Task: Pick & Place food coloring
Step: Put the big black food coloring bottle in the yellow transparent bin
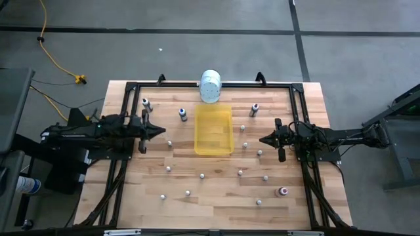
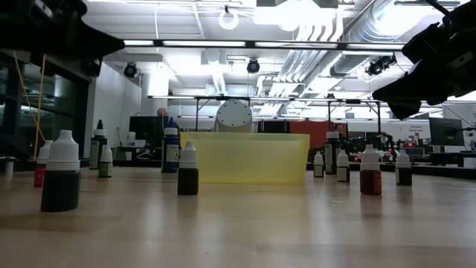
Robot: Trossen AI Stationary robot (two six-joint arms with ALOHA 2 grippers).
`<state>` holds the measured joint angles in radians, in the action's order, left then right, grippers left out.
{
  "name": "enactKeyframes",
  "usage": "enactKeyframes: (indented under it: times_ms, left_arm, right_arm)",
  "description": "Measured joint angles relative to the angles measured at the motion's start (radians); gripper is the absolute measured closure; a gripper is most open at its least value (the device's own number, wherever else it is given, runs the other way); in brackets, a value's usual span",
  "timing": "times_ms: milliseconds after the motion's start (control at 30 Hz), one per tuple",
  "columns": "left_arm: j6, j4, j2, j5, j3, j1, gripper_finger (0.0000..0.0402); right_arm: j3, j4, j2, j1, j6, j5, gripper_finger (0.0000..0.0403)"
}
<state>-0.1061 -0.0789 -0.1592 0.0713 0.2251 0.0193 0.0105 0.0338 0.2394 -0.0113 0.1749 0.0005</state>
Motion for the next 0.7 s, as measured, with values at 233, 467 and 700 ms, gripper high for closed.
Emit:
enactKeyframes:
  times_ms: [233, 467, 700]
  left_arm:
    - [0.006, -0.277, -0.101, 0.148, 0.258, 0.0, 0.0401]
    - [-0.02, -0.492, -0.274, 0.259, 0.53, 0.001, 0.0397]
    - [-0.022, -0.724, -0.475, 0.255, 0.795, 0.116, 0.0331]
  right_arm:
    - [0.0, 0.0, 0.002, 0.0, 0.0, 0.0, 0.0402]
    - [0.0, 0.0, 0.002, 0.0, 0.0, 0.0, 0.0402]
    - [0.0, 0.0, 0.002, 0.0, 0.0, 0.0, 0.0402]
